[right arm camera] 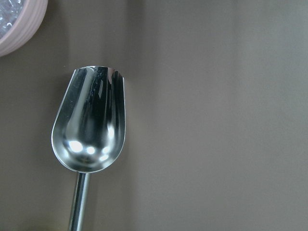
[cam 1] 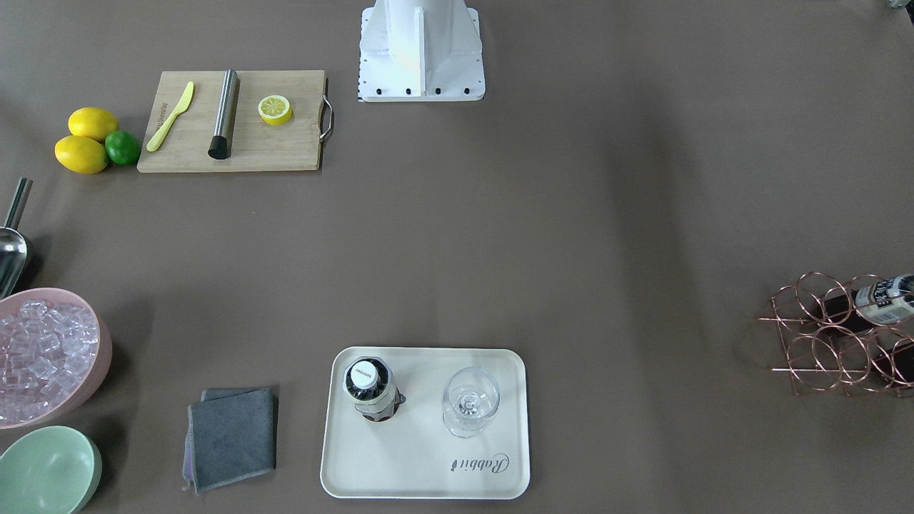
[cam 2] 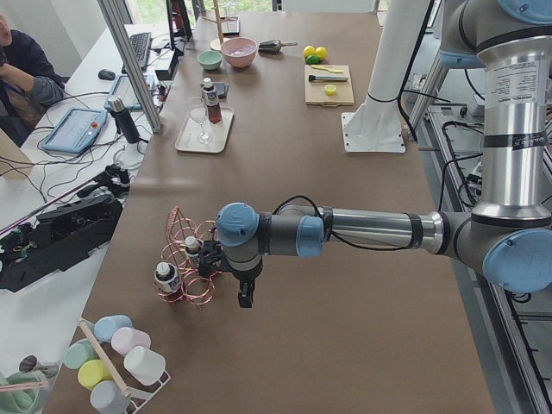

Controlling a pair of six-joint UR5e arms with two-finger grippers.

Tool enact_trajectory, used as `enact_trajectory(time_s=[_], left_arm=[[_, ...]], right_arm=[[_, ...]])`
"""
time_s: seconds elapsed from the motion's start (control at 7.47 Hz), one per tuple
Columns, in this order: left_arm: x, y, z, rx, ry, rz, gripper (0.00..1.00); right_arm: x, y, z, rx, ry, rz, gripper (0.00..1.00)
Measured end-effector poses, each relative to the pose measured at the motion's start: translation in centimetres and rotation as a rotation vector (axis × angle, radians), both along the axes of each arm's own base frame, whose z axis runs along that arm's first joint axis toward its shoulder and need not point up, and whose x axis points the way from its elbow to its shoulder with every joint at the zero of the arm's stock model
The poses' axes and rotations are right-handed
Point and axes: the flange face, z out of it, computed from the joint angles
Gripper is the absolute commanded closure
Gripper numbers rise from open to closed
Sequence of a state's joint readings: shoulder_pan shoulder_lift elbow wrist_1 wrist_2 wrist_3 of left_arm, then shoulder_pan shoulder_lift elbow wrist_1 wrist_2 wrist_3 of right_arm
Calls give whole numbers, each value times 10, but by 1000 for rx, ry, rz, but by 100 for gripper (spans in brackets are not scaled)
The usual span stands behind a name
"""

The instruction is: Take tea from basket to plate

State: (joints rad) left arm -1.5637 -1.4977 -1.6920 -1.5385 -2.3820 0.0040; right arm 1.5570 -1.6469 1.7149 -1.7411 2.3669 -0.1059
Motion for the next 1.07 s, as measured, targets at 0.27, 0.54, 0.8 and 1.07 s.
enact_trajectory(time_s=[0.27, 0.54, 0.8, 1.07], left_arm=[[1, 0, 0, 3, -1, 3, 2], [3, -2, -2, 7, -1, 8, 2], [4, -2, -2, 7, -1, 9, 2], [4, -3, -2, 6, -1, 9, 2]], right_arm=[[1, 0, 0, -1, 0, 2, 0], [3, 2, 1, -2, 0, 7, 0], [4, 3, 2, -4, 0, 8, 0], [5, 4, 2, -6, 1, 11, 0]])
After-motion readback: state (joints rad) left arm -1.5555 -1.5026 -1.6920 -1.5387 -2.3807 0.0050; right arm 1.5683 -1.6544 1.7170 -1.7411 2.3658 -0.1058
